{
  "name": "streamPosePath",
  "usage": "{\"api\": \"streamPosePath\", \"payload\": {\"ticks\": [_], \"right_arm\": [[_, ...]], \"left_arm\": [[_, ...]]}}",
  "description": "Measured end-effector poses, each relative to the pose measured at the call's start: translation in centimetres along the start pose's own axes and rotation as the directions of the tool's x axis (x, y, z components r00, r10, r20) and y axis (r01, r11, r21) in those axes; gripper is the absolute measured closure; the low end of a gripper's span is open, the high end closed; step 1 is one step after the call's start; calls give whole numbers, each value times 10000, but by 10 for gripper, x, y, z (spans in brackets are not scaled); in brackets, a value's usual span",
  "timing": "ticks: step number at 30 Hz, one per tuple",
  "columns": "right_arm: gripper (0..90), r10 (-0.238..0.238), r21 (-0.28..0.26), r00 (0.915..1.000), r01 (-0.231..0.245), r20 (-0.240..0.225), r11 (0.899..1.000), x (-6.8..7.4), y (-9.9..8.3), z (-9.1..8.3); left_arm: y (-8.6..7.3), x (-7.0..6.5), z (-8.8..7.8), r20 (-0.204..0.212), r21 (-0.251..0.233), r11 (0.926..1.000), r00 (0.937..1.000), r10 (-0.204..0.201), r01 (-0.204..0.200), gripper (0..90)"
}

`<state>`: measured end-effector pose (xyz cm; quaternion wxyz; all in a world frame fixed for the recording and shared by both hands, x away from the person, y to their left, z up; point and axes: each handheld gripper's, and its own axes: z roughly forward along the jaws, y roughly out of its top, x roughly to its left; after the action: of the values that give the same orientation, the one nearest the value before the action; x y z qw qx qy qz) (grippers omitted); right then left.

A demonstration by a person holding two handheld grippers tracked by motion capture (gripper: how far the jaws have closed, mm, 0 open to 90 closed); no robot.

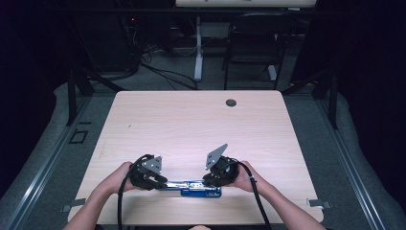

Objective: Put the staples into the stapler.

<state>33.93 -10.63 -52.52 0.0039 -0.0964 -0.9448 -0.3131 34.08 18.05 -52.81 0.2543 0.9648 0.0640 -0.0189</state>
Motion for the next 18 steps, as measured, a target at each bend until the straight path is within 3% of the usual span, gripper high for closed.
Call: {"api": "streamPosePath", "payload": {"ticks": [18], "right_arm": [[777,-718,441,9974,715,58,9965,4,-3,5]], "left_arm": [[0,0,0,28,-24,10000,10000,-62,62,759]]}}
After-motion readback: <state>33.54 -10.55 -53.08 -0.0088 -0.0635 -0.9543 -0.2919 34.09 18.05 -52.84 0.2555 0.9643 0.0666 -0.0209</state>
